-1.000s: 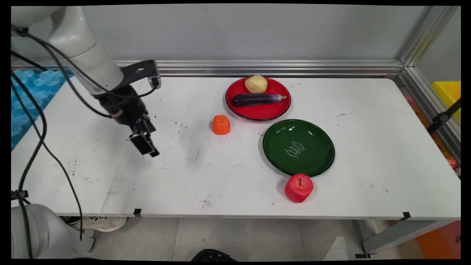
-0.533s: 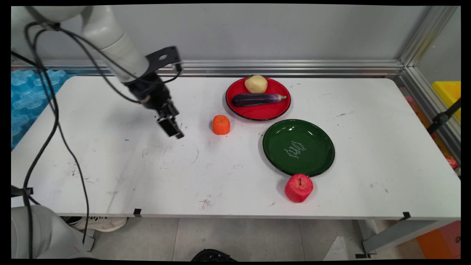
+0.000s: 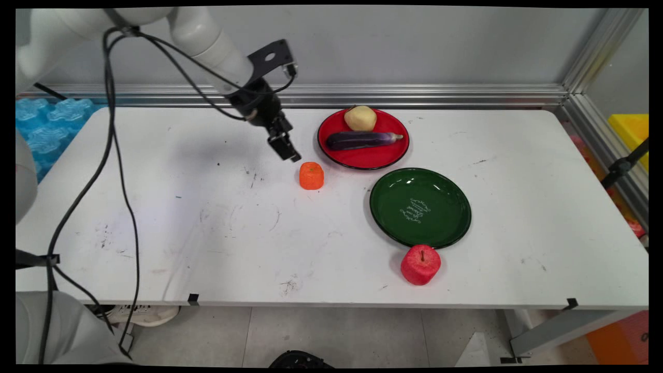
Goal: Pick up the eggplant from the red plate
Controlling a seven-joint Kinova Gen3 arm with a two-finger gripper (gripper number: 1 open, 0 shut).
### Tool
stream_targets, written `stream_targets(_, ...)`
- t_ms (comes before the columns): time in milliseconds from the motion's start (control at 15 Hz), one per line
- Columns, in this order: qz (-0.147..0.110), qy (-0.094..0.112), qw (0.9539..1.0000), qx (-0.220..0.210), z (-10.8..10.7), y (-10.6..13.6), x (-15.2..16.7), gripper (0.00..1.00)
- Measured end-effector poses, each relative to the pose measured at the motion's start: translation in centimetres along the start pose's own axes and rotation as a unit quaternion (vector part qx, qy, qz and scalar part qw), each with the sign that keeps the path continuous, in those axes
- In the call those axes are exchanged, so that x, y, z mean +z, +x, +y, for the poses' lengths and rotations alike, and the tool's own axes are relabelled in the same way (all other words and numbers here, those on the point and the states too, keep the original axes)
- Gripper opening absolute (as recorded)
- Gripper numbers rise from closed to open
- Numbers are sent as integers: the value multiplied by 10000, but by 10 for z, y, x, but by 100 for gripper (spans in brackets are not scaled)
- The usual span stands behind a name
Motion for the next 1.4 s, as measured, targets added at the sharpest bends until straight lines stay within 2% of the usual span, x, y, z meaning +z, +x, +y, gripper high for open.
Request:
stream_targets(267, 288, 112, 9995, 114, -22, 13, 22, 100)
stream_targets(733, 648, 162, 9976, 203, -51, 20, 57, 100)
stream_targets(1400, 1031, -6, 9941, 322, -75, 29, 103, 100)
